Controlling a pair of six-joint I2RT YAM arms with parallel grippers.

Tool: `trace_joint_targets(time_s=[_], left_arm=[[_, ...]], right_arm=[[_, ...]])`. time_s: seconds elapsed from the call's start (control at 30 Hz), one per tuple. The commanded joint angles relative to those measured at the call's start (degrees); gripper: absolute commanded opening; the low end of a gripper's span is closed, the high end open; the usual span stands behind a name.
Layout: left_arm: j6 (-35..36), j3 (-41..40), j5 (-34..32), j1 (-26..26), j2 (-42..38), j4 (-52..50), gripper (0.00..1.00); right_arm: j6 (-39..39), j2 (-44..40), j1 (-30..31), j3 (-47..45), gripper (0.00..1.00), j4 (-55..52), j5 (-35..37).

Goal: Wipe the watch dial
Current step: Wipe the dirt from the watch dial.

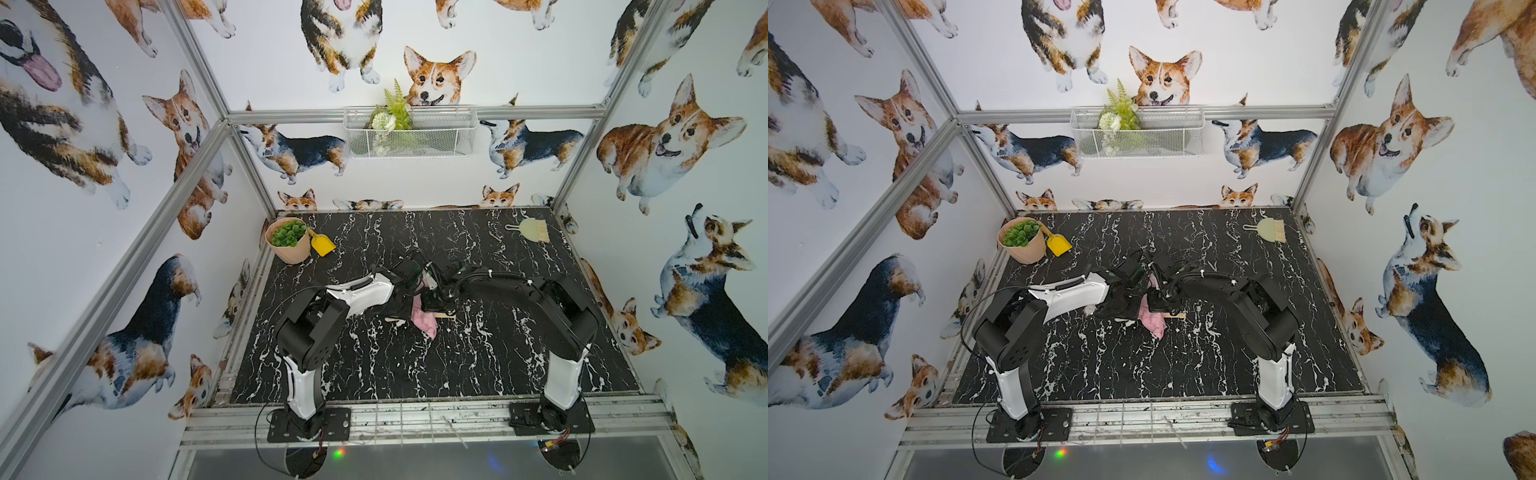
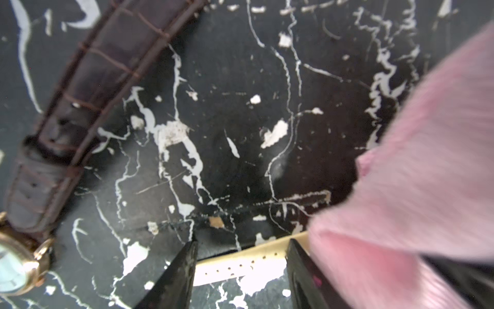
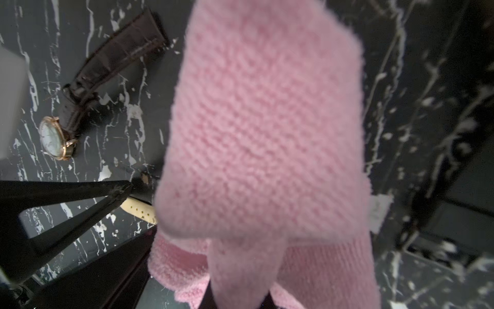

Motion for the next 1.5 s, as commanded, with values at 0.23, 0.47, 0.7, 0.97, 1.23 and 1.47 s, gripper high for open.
trace_joint_targets(time_s=[0.23, 0.47, 0.7, 0.97, 1.23, 1.47], left_arm=[[-2.63, -6.72, 5.60, 2.38, 4.15, -0.87, 0.55], [-2.34, -5.62, 4.82, 3.40, 4.95, -2.54, 0.54], [-0.77, -2.97, 3.35, 2.68, 2.47, -4.67, 0.54], [-0.11, 6.51, 5.70, 1.25, -0.74, -8.07, 0.65], [0.03, 13.58, 4.71, -4.82, 5.03, -10.59, 0.70], [-0.81, 11.55, 2.84, -5.63, 5.52, -10.43, 0.68]], right_arm=[[-3.45, -6.17, 0.09, -10.46, 0.00, -5.30, 15.27], [-5.84, -7.83, -0.91, -13.20, 0.00, -7.85, 19.14], [-6.62, -11.02, -1.68, -12.21, 0.00, -3.82, 12.59], [-6.98, -10.12, -1.67, -9.70, 0.00, -3.67, 10.08], [-5.86, -10.26, -1.67, -10.93, 0.00, -2.51, 9.64], [-4.89, -10.62, -1.67, -11.91, 0.00, -1.45, 9.48]])
